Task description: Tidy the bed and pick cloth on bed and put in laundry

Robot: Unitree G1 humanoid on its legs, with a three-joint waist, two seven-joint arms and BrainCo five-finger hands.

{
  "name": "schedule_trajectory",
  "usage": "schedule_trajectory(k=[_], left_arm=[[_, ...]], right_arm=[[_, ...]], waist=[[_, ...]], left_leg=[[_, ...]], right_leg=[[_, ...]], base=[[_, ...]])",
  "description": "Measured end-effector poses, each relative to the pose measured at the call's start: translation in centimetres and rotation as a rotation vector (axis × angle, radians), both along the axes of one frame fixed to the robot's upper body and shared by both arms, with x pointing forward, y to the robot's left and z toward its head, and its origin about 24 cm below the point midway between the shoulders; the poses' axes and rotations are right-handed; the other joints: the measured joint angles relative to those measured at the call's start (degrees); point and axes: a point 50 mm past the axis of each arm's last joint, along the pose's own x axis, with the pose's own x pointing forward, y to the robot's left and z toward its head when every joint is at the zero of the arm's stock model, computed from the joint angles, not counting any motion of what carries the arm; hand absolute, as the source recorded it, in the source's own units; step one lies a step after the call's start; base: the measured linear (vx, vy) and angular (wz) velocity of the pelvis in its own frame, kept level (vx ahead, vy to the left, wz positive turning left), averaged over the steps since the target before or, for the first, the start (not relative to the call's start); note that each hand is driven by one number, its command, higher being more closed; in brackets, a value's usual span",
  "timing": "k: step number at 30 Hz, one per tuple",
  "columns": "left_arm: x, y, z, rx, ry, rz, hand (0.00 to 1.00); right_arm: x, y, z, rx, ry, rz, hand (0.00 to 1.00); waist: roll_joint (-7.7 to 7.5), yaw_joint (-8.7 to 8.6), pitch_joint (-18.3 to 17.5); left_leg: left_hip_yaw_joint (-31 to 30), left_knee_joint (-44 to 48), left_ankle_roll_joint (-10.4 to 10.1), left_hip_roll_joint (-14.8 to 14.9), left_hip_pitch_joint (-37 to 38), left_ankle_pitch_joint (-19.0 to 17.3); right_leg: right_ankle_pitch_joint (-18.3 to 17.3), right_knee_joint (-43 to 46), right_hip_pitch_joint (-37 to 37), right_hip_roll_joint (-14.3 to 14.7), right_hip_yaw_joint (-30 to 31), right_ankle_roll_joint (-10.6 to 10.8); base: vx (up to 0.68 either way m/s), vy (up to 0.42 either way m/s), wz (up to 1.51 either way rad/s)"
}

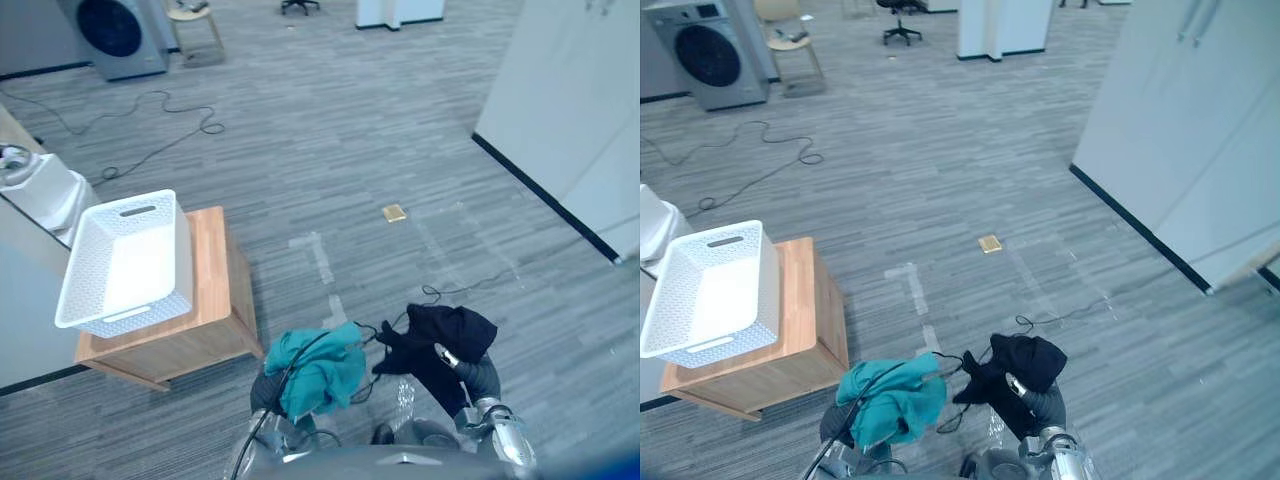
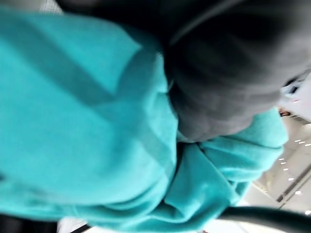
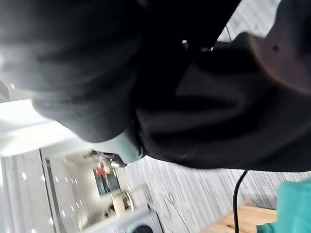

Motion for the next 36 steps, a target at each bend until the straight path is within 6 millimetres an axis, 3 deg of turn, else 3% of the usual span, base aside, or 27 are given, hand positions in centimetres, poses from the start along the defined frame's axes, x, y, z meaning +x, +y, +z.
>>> schedule_trajectory(k=[1, 2, 3, 4, 5, 6, 8, 10, 11, 12, 13, 14, 16, 18, 21, 22, 24, 25, 26, 27, 29, 31, 32, 33, 34, 35, 36], left_arm=[[0.0, -0.1, 0.0, -0.001, -0.002, -0.001, 1.00], [0.0, -0.1, 0.1, -0.002, -0.003, -0.001, 1.00], [0.2, -0.1, 0.2, -0.004, -0.009, 0.005, 1.00], [0.2, 0.0, 0.1, -0.007, -0.002, 0.019, 1.00], [0.2, 0.0, 0.1, -0.010, 0.003, 0.029, 1.00], [0.9, -0.4, 0.2, -0.022, -0.006, 0.031, 1.00], [1.8, -1.0, 0.1, -0.037, -0.010, 0.020, 1.00], [2.0, -0.8, 0.1, -0.032, -0.011, 0.026, 1.00], [2.0, -0.7, 0.1, -0.028, -0.009, 0.027, 1.00], [1.7, -0.2, 0.0, -0.012, -0.002, 0.028, 1.00], [1.5, 0.0, 0.0, -0.002, 0.003, 0.024, 1.00], [1.5, 0.5, 0.0, 0.027, 0.006, 0.010, 1.00], [1.8, 1.4, 0.4, 0.080, 0.000, -0.002, 1.00], [2.3, 1.7, 0.6, 0.095, -0.007, 0.001, 1.00], [3.4, 1.7, 1.0, 0.105, -0.036, -0.017, 1.00], [3.7, 1.5, 1.0, 0.103, -0.033, -0.027, 1.00], [3.8, 1.5, 1.1, 0.111, -0.037, -0.046, 1.00], [3.5, 1.6, 0.8, 0.121, -0.020, -0.065, 1.00], [3.4, 0.6, 0.6, 0.096, -0.014, -0.081, 1.00], [3.1, 0.3, 0.6, 0.089, -0.012, -0.076, 1.00], [1.8, 0.1, 0.3, 0.077, 0.006, -0.069, 1.00], [1.3, 0.0, 0.3, 0.074, 0.003, -0.059, 1.00], [1.2, 0.0, 0.3, 0.071, 0.004, -0.058, 1.00], [1.1, -0.1, 0.5, 0.065, -0.008, -0.047, 1.00], [1.1, -0.1, 0.6, 0.064, -0.010, -0.045, 1.00], [0.9, 0.5, 1.0, 0.071, -0.023, -0.020, 1.00], [1.2, 0.5, 1.4, 0.065, -0.048, -0.006, 1.00]], right_arm=[[0.1, 0.0, -0.1, -0.003, 0.004, 0.011, 1.00], [0.0, 0.1, -0.2, -0.001, 0.008, 0.015, 1.00], [-0.2, -0.1, -0.4, -0.010, 0.022, 0.025, 1.00], [-0.3, -0.1, -0.7, -0.016, 0.036, 0.033, 1.00], [-0.4, -0.1, -0.7, -0.020, 0.038, 0.037, 1.00], [0.0, -0.1, -0.6, -0.027, 0.026, 0.035, 1.00], [1.0, -1.2, -0.8, -0.066, 0.033, 0.028, 1.00], [1.5, -1.1, -1.0, -0.068, 0.040, 0.033, 1.00], [1.7, -1.1, -0.9, -0.068, 0.037, 0.036, 1.00], [2.1, -0.4, -0.8, -0.059, 0.025, 0.051, 1.00], [2.1, 0.0, -0.7, -0.052, 0.016, 0.055, 1.00], [2.0, 0.2, -0.7, -0.046, 0.015, 0.058, 1.00], [1.7, 0.3, -0.6, -0.047, 0.013, 0.064, 1.00], [1.4, 0.5, -0.4, -0.048, -0.001, 0.067, 1.00], [0.4, 0.8, -0.5, -0.056, 0.005, 0.048, 1.00], [-0.1, 0.7, -0.7, -0.057, 0.021, 0.031, 1.00], [-0.6, 0.7, -0.7, -0.041, 0.021, 0.001, 1.00], [-1.2, 0.8, -0.7, -0.023, 0.024, -0.027, 1.00], [-0.9, 0.1, -0.4, -0.038, 0.008, -0.047, 1.00], [-0.7, 0.0, 0.0, -0.041, -0.012, -0.049, 1.00], [-0.5, -0.1, 1.0, -0.044, -0.059, -0.051, 1.00], [-0.2, 0.1, 2.8, -0.044, -0.145, -0.041, 1.00], [0.0, 0.3, 3.1, -0.042, -0.162, -0.032, 1.00], [0.1, 0.4, 3.6, -0.044, -0.180, -0.012, 1.00], [0.1, 0.5, 3.6, -0.042, -0.180, -0.007, 1.00], [0.3, 1.3, 3.8, -0.018, -0.187, 0.023, 1.00], [0.2, 1.6, 4.1, -0.017, -0.194, 0.045, 1.00]], waist=[[0.46, -0.06, -0.01], [0.59, -0.05, -0.08], [0.78, 0.00, -0.28], [-0.05, 0.44, -0.66], [-0.46, 0.43, -0.91], [-0.88, -0.50, -1.42], [-0.48, -1.19, -1.67], [-0.98, -0.53, -2.05], [-1.04, -0.21, -2.06], [-1.59, 0.31, -2.05], [-1.81, 0.15, -2.14], [-2.22, -0.28, -2.54], [-2.80, -1.04, -2.94], [-2.81, -2.00, -2.92], [-2.60, -3.30, -2.74], [-2.63, -3.41, -2.73], [-3.74, -3.47, -3.13], [-4.12, -3.52, -2.84], [-1.59, -2.34, -2.76], [-0.57, -2.28, -2.53], [-0.05, -2.64, -2.57], [-0.16, -2.11, -2.69], [-0.12, -1.94, -2.70], [0.47, -1.87, -3.54], [0.48, -1.67, -3.55], [0.07, -1.33, -3.27], [0.29, -1.44, -3.12]], left_leg=[[4.19, -10.12, 0.00, -1.96, 0.07, 0.36], [5.89, -13.94, 0.05, -2.75, 0.17, 1.02], [11.12, -23.33, 1.28, -4.57, 0.19, 4.34], [15.58, -26.21, 2.78, -4.88, 1.23, 7.65], [17.64, -26.65, 2.89, -4.95, 1.41, 7.76], [23.94, -25.26, 3.70, -5.68, -0.07, 7.56], [25.99, -31.84, 10.83, -9.48, 1.09, 9.62], [25.66, -31.81, 13.89, -10.69, 3.43, 7.18], [25.39, -31.21, 14.01, -10.54, 3.96, 6.66], [24.28, -30.47, 14.01, -10.30, 6.68, 5.35], [22.63, -30.30, 13.44, -10.27, 9.01, 3.97], [20.06, -30.18, 12.50, -10.14, 11.86, 2.43], [16.41, -30.67, 12.45, -10.06, 14.24, 2.34], [12.95, -31.03, 12.00, -9.46, 15.30, 2.09], [5.10, -31.02, 9.02, -6.82, 17.01, 0.68], [2.00, -31.02, 7.67, -5.62, 17.55, 0.58], [-1.75, -30.97, 3.37, -4.89, 17.39, -1.08], [-3.21, -30.71, -0.54, -3.80, 17.93, -3.57], [-2.26, -30.40, -0.82, -1.12, 17.87, -3.35], [-2.16, -30.09, -0.73, -0.13, 17.90, -3.11], [-3.00, -28.83, -1.60, 1.60, 18.10, -3.35], [-5.07, -25.97, -2.57, 3.10, 18.02, -6.01], [-5.62, -25.92, -2.37, 3.63, 17.80, -7.25], [-6.76, -26.17, -0.44, 5.26, 17.63, -9.75], [-6.95, -26.10, 0.60, 5.44, 17.60, -9.81], [-7.22, -18.37, 6.00, 5.86, 14.32, -7.94], [-7.08, -10.54, 6.06, 6.69, 9.19, -5.46]], right_leg=[[0.47, -2.34, 1.71, -0.10, -1.19, -0.08], [0.54, -3.29, 2.33, -0.13, -1.80, 0.11], [0.88, -5.99, 4.23, -0.13, -3.87, 1.20], [1.41, -8.41, 6.17, -0.64, -4.69, 3.32], [1.49, -9.27, 6.68, -1.08, -5.49, 3.95], [1.76, -10.07, 7.51, -2.24, -8.22, 5.69], [0.57, -8.28, 8.72, -4.45, -9.38, 8.50], [0.37, -0.23, 7.71, -7.02, -8.13, 11.92], [0.71, 3.35, 6.88, -7.75, -7.72, 12.53], [3.26, 18.13, 3.34, -10.86, -6.73, 13.46], [5.00, 30.11, 0.10, -13.60, -5.92, 12.43], [2.95, 43.55, -4.28, -16.58, -5.41, 10.04], [0.74, 46.86, -9.42, -18.69, -5.41, 8.65], [-0.59, 44.03, -13.23, -18.19, -5.05, 7.68], [-1.43, 29.16, -18.54, -14.47, -1.96, 8.08], [0.11, 19.02, -19.35, -12.47, 1.07, 9.00], [7.17, 2.02, -18.51, -10.36, 8.74, 9.72], [15.82, -0.92, -16.55, -9.50, 9.79, 9.26], [15.06, 0.28, -15.78, -7.54, 8.53, 8.63], [13.84, 2.17, -15.86, -7.04, 8.20, 8.85], [9.29, 8.39, -16.45, -5.72, 11.90, 8.32], [1.81, 14.80, -16.71, -5.54, 10.80, 7.67], [0.66, 15.55, -16.76, -5.47, 9.94, 7.96], [-2.50, 17.48, -16.56, -4.84, 7.70, 7.27], [-2.71, 17.33, -16.24, -4.70, 7.37, 7.18], [-3.23, 15.89, -14.41, -4.68, 6.17, 6.45], [-3.37, 15.03, -13.09, -4.72, 4.41, 6.19]], base=[[0.17, 0.017, 0.24], [0.39, 0.055, 0.52], [0.39, 0.055, 0.46], [0.39, 0.055, 0.50], [0.46, 0.030, 0.77], [0.44, 0.062, 1.14], [0.48, 0.117, 1.12], [0.46, 0.151, 0.56], [0.47, 0.139, 0.31], [0.49, 0.101, 0.32], [0.60, 0.058, 0.63], [0.49, -0.007, 0.63], [0.48, -0.084, 0.85], [0.35, -0.145, 1.07], [0.37, -0.315, 1.39], [0.26, -0.332, 1.39], [0.39, -0.542, 1.50], [0.37, -0.509, 1.07], [0.29, -0.389, 0.86], [0.22, -0.275, 0.54], [0.17, -0.204, 0.62], [0.12, -0.213, 0.56], [0.09, -0.225, 0.63], [0.08, -0.176, 0.51], [0.15, -0.165, 0.71], [0.15, -0.152, 0.59], [0.22, -0.148, 0.91]])
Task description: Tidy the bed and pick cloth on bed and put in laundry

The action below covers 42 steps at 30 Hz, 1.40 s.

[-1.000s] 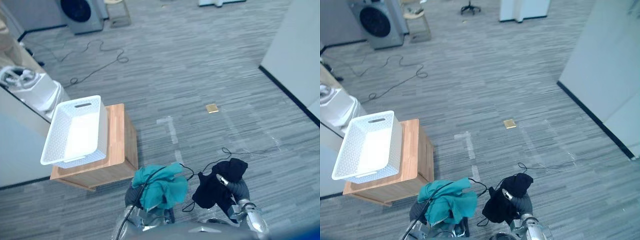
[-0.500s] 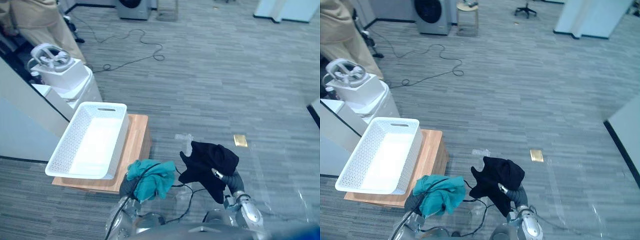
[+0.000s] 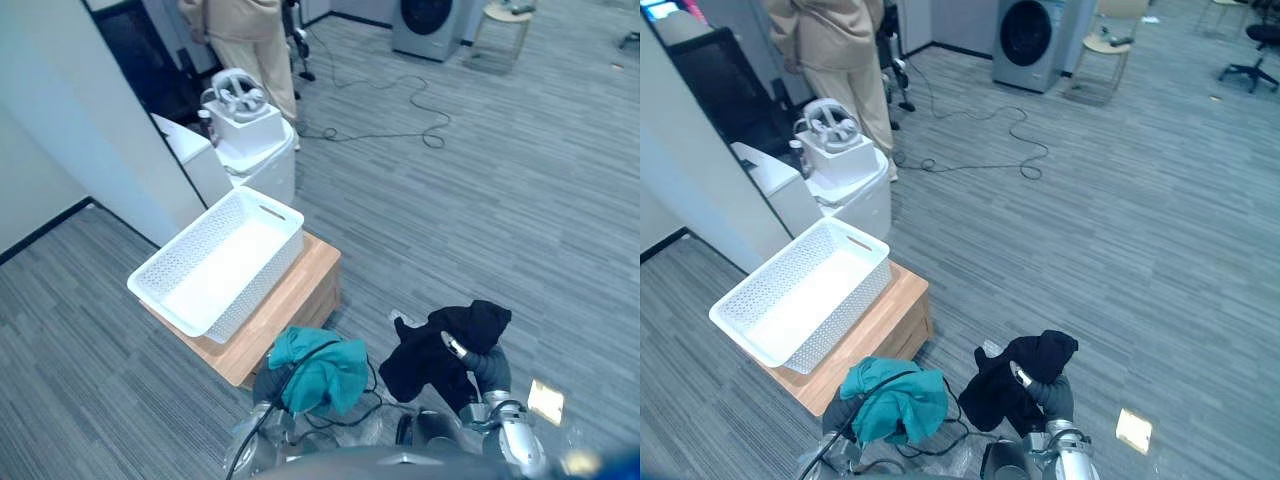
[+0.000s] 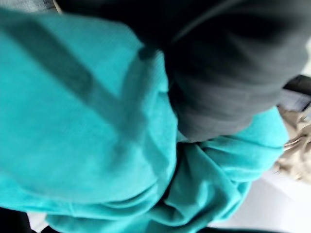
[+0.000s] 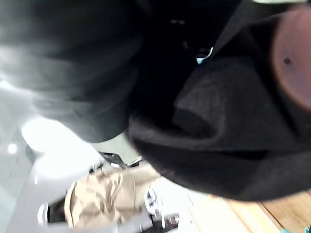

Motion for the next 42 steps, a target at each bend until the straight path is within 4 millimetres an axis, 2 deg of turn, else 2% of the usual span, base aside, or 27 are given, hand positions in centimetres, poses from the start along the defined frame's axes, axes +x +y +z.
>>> schedule_trajectory(k=[1, 3, 4, 5, 6, 7, 8, 9, 10, 13, 15, 16, 17, 18, 19, 20, 21, 22, 23, 24, 26, 27, 28, 29, 31, 34, 42], left_arm=[[0.0, 0.2, 0.5, -0.006, -0.026, 0.019, 1.00], [-0.3, 0.5, 0.8, -0.028, -0.044, 0.040, 1.00], [-0.3, 0.6, 0.8, -0.036, -0.041, 0.046, 1.00], [-0.3, 0.7, 0.7, -0.039, -0.035, 0.047, 1.00], [-0.3, 0.7, 0.7, -0.039, -0.035, 0.048, 1.00], [-0.3, 0.9, 0.7, -0.045, -0.037, 0.056, 1.00], [-0.5, 0.9, 0.7, -0.054, -0.035, 0.058, 1.00], [-0.8, 1.1, 0.5, -0.050, -0.024, 0.062, 1.00], [-0.7, 1.2, 0.3, -0.045, -0.016, 0.057, 1.00], [-0.9, 1.7, 0.3, -0.036, -0.016, 0.046, 1.00], [-1.0, 1.7, 0.3, -0.037, -0.018, 0.038, 1.00], [-1.4, 1.7, 0.2, -0.032, -0.013, 0.025, 1.00], [-1.5, 1.9, 0.3, -0.026, -0.022, 0.012, 1.00], [-1.4, 2.0, 0.4, -0.022, -0.029, 0.003, 1.00], [-1.3, 2.1, 0.5, -0.005, -0.032, -0.016, 1.00], [-1.3, 2.2, 0.5, 0.005, -0.031, -0.023, 1.00], [-1.1, 2.4, 0.6, 0.012, -0.038, -0.028, 1.00], [-1.0, 2.4, 0.6, 0.012, -0.042, -0.028, 1.00], [-0.9, 2.4, 0.7, 0.012, -0.045, -0.030, 1.00], [-0.5, 2.2, 0.8, 0.009, -0.057, -0.038, 1.00], [0.1, 2.0, 1.1, 0.012, -0.084, -0.071, 1.00], [0.3, 2.0, 1.2, 0.022, -0.092, -0.091, 1.00], [0.7, 0.8, 0.6, 0.002, -0.078, -0.146, 1.00], [0.5, -0.5, 0.6, -0.022, -0.080, -0.174, 1.00], [-0.3, -1.3, 0.2, -0.033, -0.056, -0.195, 1.00], [-0.7, -0.9, 0.1, -0.032, -0.045, -0.173, 1.00], [-1.0, -0.3, 0.0, -0.023, -0.027, -0.143, 1.00]], right_arm=[[-0.1, 0.0, 0.4, -0.005, -0.012, 0.016, 1.00], [-0.2, 0.2, 0.5, 0.000, -0.014, 0.021, 1.00], [0.1, -0.2, 0.4, -0.015, -0.012, 0.020, 1.00], [0.6, -0.7, 0.2, -0.034, -0.009, 0.014, 1.00], [0.7, -0.8, 0.2, -0.037, -0.009, 0.014, 1.00], [1.3, -1.3, -0.3, -0.056, 0.006, 0.001, 1.00], [1.5, -1.8, -0.8, -0.067, 0.029, -0.017, 1.00], [1.5, -1.8, -1.1, -0.067, 0.042, -0.022, 1.00], [1.5, -1.8, -1.6, -0.075, 0.065, -0.043, 1.00], [2.5, -1.6, -1.2, -0.101, 0.043, -0.036, 1.00], [3.2, -1.7, -0.8, -0.105, 0.018, -0.048, 1.00], [3.4, -1.8, -0.3, -0.107, -0.002, -0.061, 1.00], [3.4, -1.8, 0.2, -0.108, -0.024, -0.067, 1.00], [3.4, -1.7, 0.4, -0.106, -0.033, -0.068, 1.00], [3.6, -1.7, 1.1, -0.103, -0.071, -0.075, 1.00], [3.6, -1.7, 1.4, -0.102, -0.084, -0.077, 1.00], [3.8, -1.6, 2.2, -0.101, -0.132, -0.074, 1.00], [3.9, -1.5, 3.2, -0.099, -0.183, -0.076, 1.00], [4.0, -1.5, 3.5, -0.100, -0.204, -0.075, 1.00], [4.0, -1.4, 4.8, -0.103, -0.268, -0.075, 1.00], [3.8, -1.5, 7.1, -0.108, -0.377, -0.090, 1.00], [3.7, -1.6, 7.5, -0.109, -0.397, -0.098, 1.00], [3.5, -2.7, 8.2, -0.147, -0.423, -0.124, 1.00], [3.7, -3.3, 8.8, -0.178, -0.448, -0.117, 1.00], [4.0, -3.9, 9.7, -0.197, -0.484, -0.097, 1.00], [4.9, -3.6, 11.3, -0.185, -0.543, -0.032, 1.00], [7.3, 0.5, 14.5, -0.156, -0.669, 0.214, 1.00]], waist=[[0.65, 0.00, 0.17], [0.20, 0.16, -0.01], [0.30, 0.76, 0.01], [0.36, 1.24, -0.10], [0.38, 1.33, -0.11], [0.49, 1.66, -0.18], [1.29, 1.67, -0.73], [0.84, 1.72, -1.05], [-0.35, 1.16, -2.14], [-3.26, 2.23, -2.89], [-3.65, 2.60, -2.71], [-3.74, 2.38, -2.73], [-3.80, 1.76, -2.81], [-3.89, 1.43, -2.90], [-4.06, 0.55, -2.97], [-4.07, 0.30, -2.96], [-3.42, -0.14, -2.78], [-3.38, -0.29, -2.84], [-3.36, -0.43, -2.84], [-3.33, -0.89, -2.81], [-4.45, -2.18, -2.94], [-6.19, -2.55, -3.51], [-4.38, -2.48, -3.22], [-2.96, -1.11, -3.24], [-1.09, -1.11, -3.91], [-0.52, -0.13, -3.96], [-2.39, 1.75, -5.18]], left_leg=[[1.40, 7.90, -1.16, 1.81, -4.00, 3.65], [4.71, 13.73, -3.11, 2.66, -7.02, 5.07], [8.74, 14.08, -4.65, 1.45, -7.47, 2.20], [13.68, 12.23, -4.84, -0.32, -8.43, 0.16], [14.68, 11.82, -4.82, -0.66, -8.65, -0.04], [22.81, 7.27, -4.79, -2.32, -9.38, 0.11], [31.69, 2.32, -0.76, -2.77, -9.21, 3.97], [34.18, 1.57, 0.86, -2.80, -8.34, 3.33], [35.54, -1.79, 2.43, -5.72, -6.99, 2.72], [33.86, -6.67, 3.26, -10.45, -6.42, 2.21], [32.71, -9.68, 3.20, -12.14, -3.81, 2.24], [30.47, -12.64, 2.53, -13.48, -1.36, 2.67], [27.67, -15.26, 2.26, -14.20, 0.78, 3.36], [26.90, -16.08, 2.16, -14.28, 1.44, 3.60], [23.43, -17.81, 1.77, -14.06, 3.07, 4.12], [22.55, -18.37, 1.53, -13.84, 3.67, 4.26], [20.15, -19.14, 1.18, -12.65, 5.18, 4.48], [18.06, -19.69, 1.05, -11.29, 5.97, 4.55], [17.07, -19.67, 1.04, -10.62, 6.03, 4.55], [13.90, -19.66, 0.34, -8.83, 5.82, 4.96], [8.36, -19.47, -2.84, -7.36, 3.84, 5.49], [7.32, -19.56, -4.34, -8.45, 3.39, 5.28], [4.43, -20.43, -6.33, -6.83, 3.57, 4.99], [4.83, -21.95, -6.34, -6.09, 4.15, 6.38], [5.71, -24.43, -8.15, -5.47, 4.97, 9.04], [6.19, -26.58, -8.80, -5.13, 6.68, 10.90], [5.48, -27.64, -8.02, -7.15, 5.80, 10.39]], right_leg=[[-0.34, -1.63, 2.85, 0.15, -2.39, -0.60], [-0.57, -4.29, 7.29, -0.66, -5.10, -1.43], [-0.70, -6.03, 10.06, -1.84, -6.21, -1.24], [-0.65, -7.56, 12.14, -3.34, -7.68, -0.64], [-0.57, -7.74, 12.42, -3.61, -7.90, -0.48], [0.04, -8.75, 14.50, -5.14, -10.28, 1.32], [-0.22, -9.18, 16.39, -5.16, -12.10, 3.14], [-0.47, -9.29, 17.03, -5.41, -12.33, 3.72], [-0.79, -9.59, 17.92, -6.71, -13.12, 4.34], [0.74, -11.28, 19.54, -7.92, -13.17, 5.94], [2.71, -7.13, 19.71, -9.10, -13.07, 6.79], [5.37, 2.37, 17.27, -11.26, -12.50, 6.55], [11.04, 13.68, 13.15, -13.26, -9.41, 5.76], [10.10, 17.21, 11.35, -13.61, -7.99, 5.64], [5.27, 24.76, 6.83, -13.87, -5.01, 3.72], [4.32, 25.58, 5.85, -13.87, -4.88, 3.01], [2.88, 24.25, 3.02, -12.95, -4.49, 0.75], [2.03, 20.75, 0.49, -11.29, -3.35, 0.36], [1.55, 19.02, -0.42, -10.42, -2.79, 0.59], [1.51, 11.62, -2.63, -6.79, 0.90, 0.76], [4.92, -6.80, -2.50, -0.73, 14.14, 3.32], [6.94, -11.35, -1.71, -0.71, 17.59, 3.98], [8.63, -11.65, 0.14, 0.36, 16.41, 4.38], [8.42, -11.49, 0.51, 0.94, 14.82, 3.97], [8.23, -11.08, 1.08, 1.27, 13.47, 3.60], [8.57, -13.40, 3.73, 1.64, 12.58, 3.07], [11.43, -21.23, 8.29, 0.31, 11.80, 3.79]], base=[[0.14, -0.118, 0.74], [0.28, -0.033, 0.90], [0.40, 0.023, 0.96], [0.23, 0.047, 0.53], [0.22, 0.085, 0.52], [0.30, 0.146, 0.67], [0.30, 0.146, 0.79], [0.35, 0.145, 1.21], [0.35, 0.136, 1.10], [0.37, 0.101, 0.73], [0.36, 0.050, 0.56], [0.30, 0.018, 0.86], [0.30, -0.014, 0.96], [0.32, -0.082, 1.20], [0.26, -0.094, 0.94], [0.31, -0.123, 1.17], [0.35, -0.201, 0.91], [0.29, -0.177, 0.88], [0.30, -0.322, 0.97], [0.20, -0.358, 1.23], [0.19, -0.396, 1.53], [0.13, -0.345, 1.52], [0.21, -0.403, 1.10], [0.18, -0.312, 0.92], [0.15, -0.170, 0.44], [0.06, -0.075, 0.27], [-0.05, 0.051, 0.21]])
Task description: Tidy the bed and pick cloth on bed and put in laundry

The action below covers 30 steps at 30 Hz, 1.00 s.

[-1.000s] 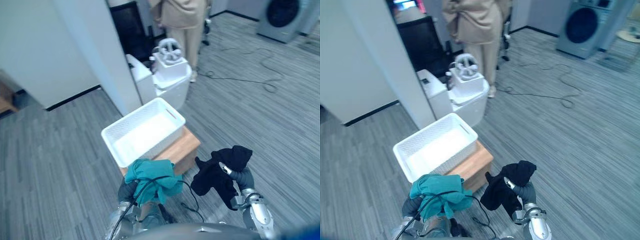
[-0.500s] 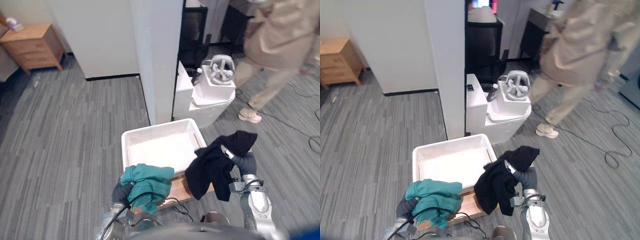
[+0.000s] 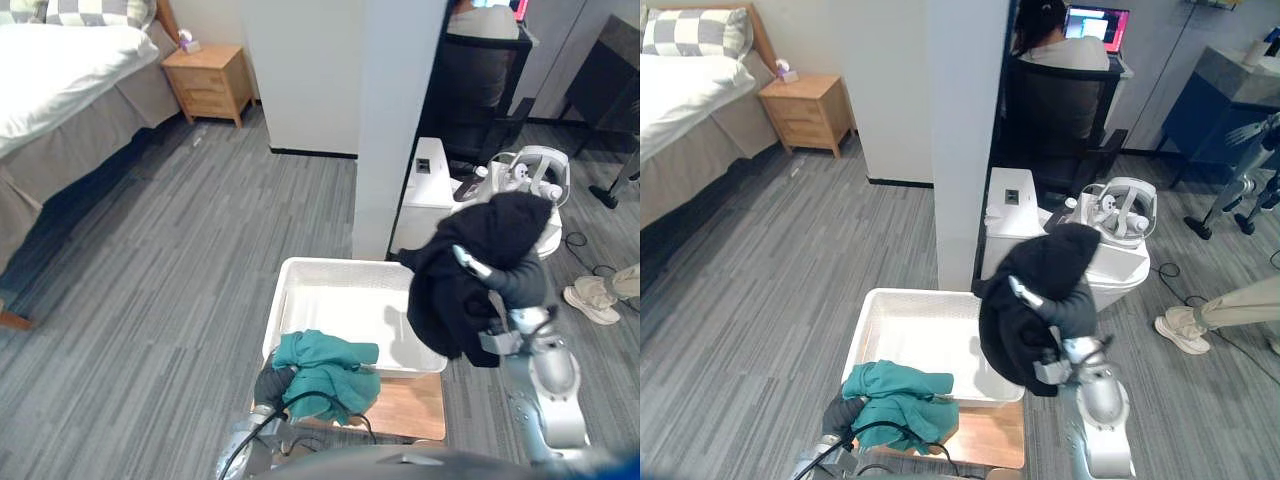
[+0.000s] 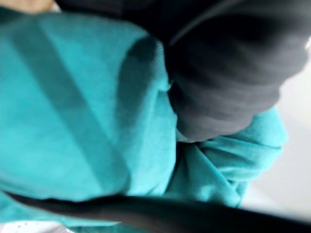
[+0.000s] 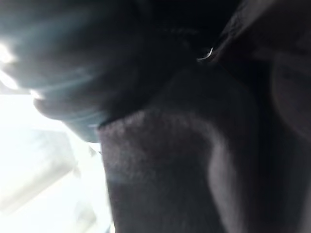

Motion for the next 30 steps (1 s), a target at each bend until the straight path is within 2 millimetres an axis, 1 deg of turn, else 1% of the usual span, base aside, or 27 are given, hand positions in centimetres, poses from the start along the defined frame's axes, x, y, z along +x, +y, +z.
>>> schedule_trajectory(k=[1, 2, 3, 4, 5, 6, 8, 10, 12, 15, 17, 18, 19, 20, 21, 22, 23, 25, 26, 27, 29, 30], left_arm=[[-0.1, -0.1, -0.1, -0.004, 0.003, 0.001, 1.00], [-0.3, 0.1, -0.1, -0.001, 0.007, 0.002, 1.00], [-0.4, 0.1, -0.1, 0.000, 0.011, -0.003, 1.00], [-0.6, 0.0, -0.2, -0.003, 0.013, -0.011, 1.00], [-0.6, 0.0, -0.2, -0.004, 0.011, -0.014, 1.00], [-0.4, -0.1, -0.1, -0.006, 0.006, -0.019, 1.00], [-0.4, -0.2, -0.1, -0.006, 0.004, -0.025, 1.00], [-0.4, -0.2, -0.1, -0.004, 0.001, -0.032, 1.00], [-0.5, -0.3, -0.2, -0.006, 0.015, -0.047, 1.00], [-0.5, -0.9, -0.3, -0.019, 0.036, -0.089, 1.00], [-0.6, -0.9, -0.4, -0.018, 0.055, -0.106, 1.00], [-0.5, -0.8, -0.5, -0.015, 0.057, -0.109, 1.00], [-0.5, -0.6, -0.5, -0.003, 0.064, -0.121, 1.00], [-0.4, -0.4, -0.5, 0.001, 0.065, -0.123, 1.00], [-0.3, -0.2, -0.3, 0.012, 0.061, -0.126, 1.00], [0.1, 0.0, 0.1, 0.020, 0.038, -0.128, 1.00], [0.3, 0.0, 0.3, 0.022, 0.028, -0.130, 1.00], [1.3, 0.0, 1.2, 0.028, -0.024, -0.137, 1.00], [1.5, 0.0, 1.2, 0.028, -0.029, -0.138, 1.00], [1.8, 0.0, 1.4, 0.031, -0.040, -0.142, 1.00], [2.5, 0.1, 1.7, 0.041, -0.057, -0.148, 1.00], [2.7, 0.1, 1.8, 0.049, -0.062, -0.150, 1.00]], right_arm=[[0.4, 0.1, 0.4, -0.015, -0.006, 0.006, 1.00], [0.9, 0.2, 0.9, -0.040, -0.016, 0.014, 1.00], [1.4, 0.1, 1.5, -0.074, -0.030, 0.023, 1.00], [1.9, 0.1, 2.1, -0.101, -0.041, 0.027, 1.00], [2.0, 0.1, 2.3, -0.106, -0.044, 0.027, 1.00], [2.5, 0.2, 2.8, -0.107, -0.045, 0.022, 1.00], [3.0, 0.3, 3.0, -0.109, -0.034, 0.020, 1.00], [3.5, 0.4, 3.0, -0.113, -0.016, 0.012, 1.00], [4.0, 0.6, 2.8, -0.124, 0.000, 0.008, 1.00], [5.0, 1.2, 1.2, -0.161, 0.078, -0.010, 1.00], [5.6, 1.7, -1.4, -0.178, 0.197, -0.011, 1.00], [5.7, 1.8, -1.8, -0.186, 0.214, -0.018, 1.00], [5.9, 1.8, -3.3, -0.195, 0.276, -0.037, 1.00], [6.0, 1.8, -3.8, -0.200, 0.297, -0.045, 1.00], [6.1, 1.7, -4.9, -0.203, 0.341, -0.076, 1.00], [6.2, 1.7, -5.8, -0.193, 0.381, -0.108, 1.00], [6.2, 1.6, -6.1, -0.192, 0.394, -0.117, 1.00], [6.2, 1.3, -7.5, -0.212, 0.443, -0.157, 1.00], [6.2, 1.4, -7.7, -0.206, 0.450, -0.158, 1.00], [6.2, 1.5, -8.3, -0.201, 0.470, -0.170, 1.00], [6.1, 2.0, -9.8, -0.180, 0.535, -0.177, 1.00], [5.9, 2.2, -10.6, -0.173, 0.567, -0.181, 1.00]], waist=[[-0.35, 0.08, -0.23], [-1.05, 0.13, -0.67], [-0.75, 0.21, -0.76], [-0.87, 0.32, -1.49], [-0.75, 0.29, -1.56], [-0.38, 0.05, -1.74], [-0.06, 0.23, -1.91], [0.14, 0.83, -2.06], [0.19, 0.93, -2.13], [-0.05, 0.94, -2.85], [-0.79, 0.99, -3.72], [-0.88, 0.93, -3.78], [-1.13, 0.89, -3.76], [-1.19, 0.91, -3.77], [-1.36, 0.93, -3.81], [-1.27, 0.90, -3.27], [-1.19, 0.90, -3.00], [-0.64, 0.95, -2.54], [-0.52, 1.05, -2.46], [-0.20, 1.05, -2.05], [-0.10, 0.57, -1.38], [-0.20, 0.55, -0.97]], left_leg=[[-0.51, 0.01, 0.68, -0.56, -0.42, -0.03], [-1.18, -0.11, 1.16, -1.24, -0.70, 0.25], [-1.78, -0.73, 1.46, -2.03, -0.74, 0.80], [-2.68, -1.88, 1.52, -3.00, -0.74, 1.91], [-3.09, -2.25, 1.72, -3.31, -0.72, 2.21], [-3.94, -3.24, 1.82, -4.15, -0.67, 3.43], [-4.01, -4.25, 1.60, -4.48, -0.64, 4.33], [-4.02, -5.75, 1.42, -4.57, -0.33, 5.40], [-4.01, -7.26, 1.25, -4.50, 0.28, 6.36], [-3.82, -9.06, 1.30, -4.46, 0.58, 7.00], [-0.60, -9.97, 1.84, -3.89, 0.32, 6.68], [0.04, -10.06, 1.88, -3.73, 0.21, 6.89], [0.70, -10.44, 2.05, -3.63, 0.18, 7.65], [0.68, -10.62, 2.03, -3.65, 0.12, 7.94], [0.43, -10.77, 1.54, -3.74, -0.48, 8.55], [0.12, -10.76, 1.39, -3.82, -1.04, 8.91], [-0.02, -10.77, 1.38, -3.86, -1.20, 8.96], [-0.64, -10.82, 1.16, -4.10, -2.73, 9.64], [-0.65, -10.84, 1.15, -4.13, -2.95, 9.84], [-0.68, -10.65, 0.70, -4.14, -3.28, 10.34], [0.14, -10.63, 0.09, -4.12, -3.91, 11.28], [1.46, -10.63, 0.15, -4.06, -3.95, 11.68]], right_leg=[[0.05, -0.20, 0.14, -0.52, -0.49, 0.13], [0.07, -0.29, 0.35, -1.22, -1.12, 0.28], [0.05, -0.42, 0.60, -1.96, -1.66, 0.39], [0.04, -0.69, 0.95, -2.75, -2.02, 0.46], [0.02, -0.76, 1.15, -3.07, -2.37, 0.48], [0.04, -0.83, 1.62, -3.87, -2.85, 0.45], [0.07, -0.84, 1.63, -4.19, -2.89, 0.42], [0.10, -0.83, 1.74, -4.32, -2.92, 0.40], [0.14, -0.83, 1.85, -4.30, -3.10, 0.35], [0.49, -1.29, 1.83, -4.31, -3.29, 0.44], [0.89, -2.90, 2.08, -4.35, -3.33, 0.77], [0.91, -2.92, 2.07, -4.39, -3.42, 0.77], [1.07, -2.95, 1.93, -4.43, -3.42, 0.72], [1.11, -3.00, 1.88, -4.44, -3.42, 0.71], [1.15, -3.11, 1.49, -4.48, -3.43, 0.66], [1.33, -3.30, 1.25, -4.47, -3.42, 0.47], [1.33, -3.31, 1.21, -4.49, -3.41, 0.46], [1.36, -3.29, 0.04, -4.67, -3.40, 0.46], [1.36, -3.30, -0.17, -4.68, -3.44, 0.46], [1.36, -3.29, -0.34, -4.68, -3.64, 0.47], [1.36, -3.25, -0.38, -4.64, -4.39, 0.47], [1.36, -3.24, -0.46, -4.49, -4.52, 0.46]], base=[[-0.02, 0.048, 0.30], [-0.01, 0.064, 0.41], [0.02, 0.082, 0.48], [0.02, 0.070, 0.44], [0.05, 0.073, 0.57], [0.05, 0.056, 0.49], [0.04, 0.045, 0.34], [0.01, 0.014, 0.22], [-0.01, -0.003, 0.11], [-0.05, -0.004, 0.03], [-0.03, 0.004, 0.07], [-0.02, 0.003, 0.13], [-0.02, 0.004, 0.08], [-0.01, 0.010, 0.11], [0.01, 0.015, 0.14], [0.01, 0.012, 0.16], [0.00, 0.010, 0.18], [0.00, 0.007, 0.15], [0.02, 0.002, 0.09], [0.03, -0.008, 0.16], [0.01, -0.010, 0.23], [-0.02, -0.005, 0.19]])
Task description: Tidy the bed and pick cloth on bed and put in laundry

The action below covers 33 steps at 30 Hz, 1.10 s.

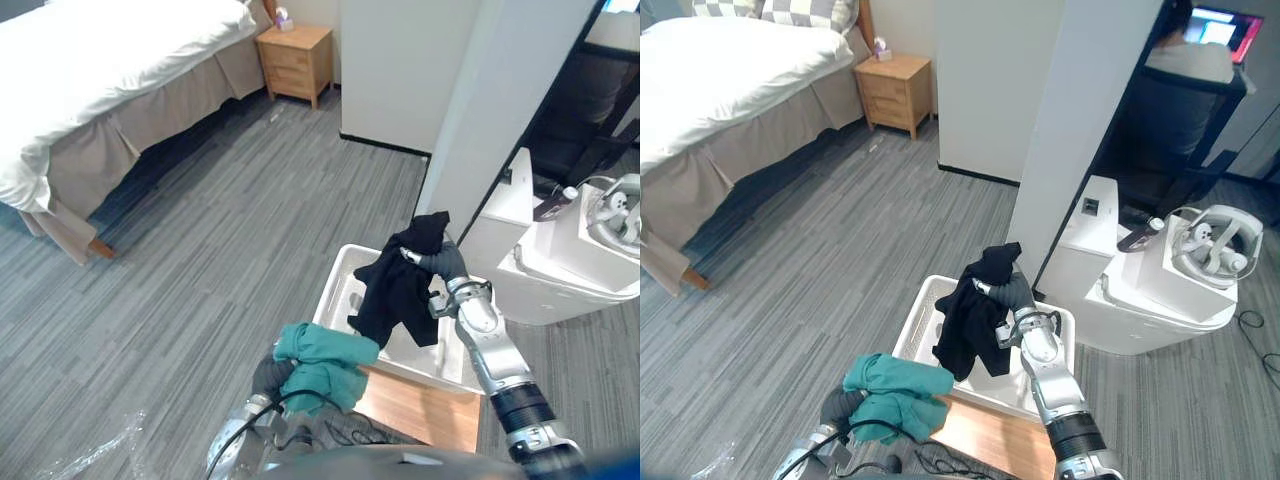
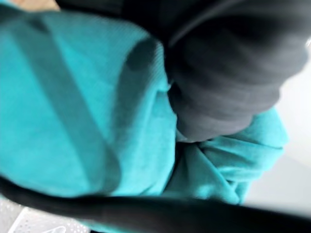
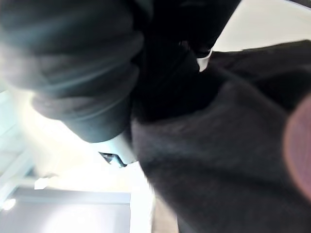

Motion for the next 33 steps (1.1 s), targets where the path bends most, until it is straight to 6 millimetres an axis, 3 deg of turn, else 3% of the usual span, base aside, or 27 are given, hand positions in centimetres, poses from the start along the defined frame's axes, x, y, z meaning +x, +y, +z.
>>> schedule_trajectory(k=[2, 6, 7, 11, 15, 17, 20, 21, 25, 29, 33], left_arm=[[1.2, -0.1, 0.6, 0.003, -0.036, -0.004, 1.00], [3.4, -0.4, 2.0, 0.006, -0.112, -0.009, 1.00], [4.0, -0.4, 2.4, 0.003, -0.130, -0.007, 1.00], [4.9, -0.2, 3.1, 0.004, -0.164, -0.008, 1.00], [5.5, -0.1, 3.6, 0.018, -0.187, -0.005, 1.00], [5.8, -0.1, 4.4, 0.026, -0.228, 0.012, 1.00], [6.5, -0.3, 7.4, 0.013, -0.355, 0.033, 1.00], [6.6, -0.3, 9.3, 0.003, -0.443, 0.059, 1.00], [6.6, 0.1, 13.1, -0.044, -0.601, 0.153, 1.00], [6.6, 1.5, 13.9, -0.031, -0.615, 0.287, 1.00], [6.8, 1.9, 14.2, -0.003, -0.603, 0.362, 1.00]], right_arm=[[0.1, 0.4, -1.3, -0.019, 0.049, -0.010, 1.00], [1.5, 0.7, -2.0, -0.069, 0.082, -0.024, 1.00], [1.6, 0.5, -2.5, -0.082, 0.102, -0.043, 0.00], [1.0, 0.1, -4.1, -0.179, 0.154, -0.061, 0.00], [1.1, 0.0, -4.1, -0.264, 0.126, -0.076, 0.00], [1.2, 0.0, -3.9, -0.288, 0.112, -0.076, 0.00], [1.0, -0.5, -3.9, -0.323, 0.106, -0.069, 0.00], [0.6, -1.0, -3.9, -0.332, 0.095, -0.074, 0.00], [-1.2, -2.0, -4.4, -0.376, 0.090, -0.093, 0.00], [-3.8, -2.7, -6.4, -0.413, 0.171, -0.117, 0.00], [-6.2, -3.4, -7.8, -0.429, 0.247, -0.150, 0.00]], waist=[[0.13, 0.14, 1.81], [0.71, 0.28, 5.35], [0.78, 0.62, 6.61], [0.67, 0.71, 7.50], [0.63, 0.65, 7.53], [0.61, 0.37, 7.53], [0.59, 0.03, 7.52], [0.50, 0.26, 7.46], [0.34, -0.02, 7.19], [0.02, -0.92, 5.43], [-1.48, -1.94, 2.62]], left_leg=[[1.73, -0.02, 0.11, 0.50, -1.40, 1.10], [1.90, -0.36, 0.57, 1.44, -4.96, 2.51], [2.04, -0.36, 0.55, 1.63, -5.34, 2.87], [1.87, -0.37, 0.55, 1.61, -6.75, 3.27], [1.89, -0.39, 0.43, 1.57, -6.78, 3.35], [2.06, -0.37, 0.37, 1.58, -6.67, 3.39], [3.15, -0.10, -0.35, 1.79, -5.62, 3.86], [4.26, -0.11, -0.36, 2.15, -4.62, 3.87], [5.09, -0.43, -0.43, 3.41, -3.64, 3.79], [5.83, -0.47, -0.57, 4.42, -2.34, 3.62], [6.71, -0.46, -0.75, 5.24, -1.35, 3.46]], right_leg=[[0.04, 0.65, -1.35, 0.49, -0.05, -0.08], [0.53, 0.77, -4.90, 1.52, 0.33, -0.30], [0.67, 0.74, -5.42, 1.74, 0.35, -0.22], [1.37, -0.65, -6.05, 1.83, 0.11, -0.07], [1.76, -1.26, -5.87, 1.85, 0.11, -0.02], [1.88, -1.43, -5.65, 1.87, 0.07, -0.05], [2.24, -1.43, -4.22, 2.11, 0.16, -0.44], [2.24, -1.37, -3.28, 2.50, 0.42, -0.45], [1.81, -1.27, -2.74, 3.84, 1.66, -1.16], [1.61, -1.45, -1.86, 4.84, 2.83, -1.41], [1.64, -2.02, -1.20, 5.75, 3.88, -1.53]], base=[[-0.08, -0.014, 0.13], [-0.17, -0.026, 0.01], [-0.10, -0.014, -0.05], [-0.04, 0.000, 0.00], [0.03, 0.000, 0.00], [0.06, -0.004, 0.02], [0.04, -0.002, 0.07], [0.00, 0.000, 0.00], [-0.05, -0.028, -0.08], [-0.07, -0.032, -0.13], [-0.03, -0.026, -0.15]])
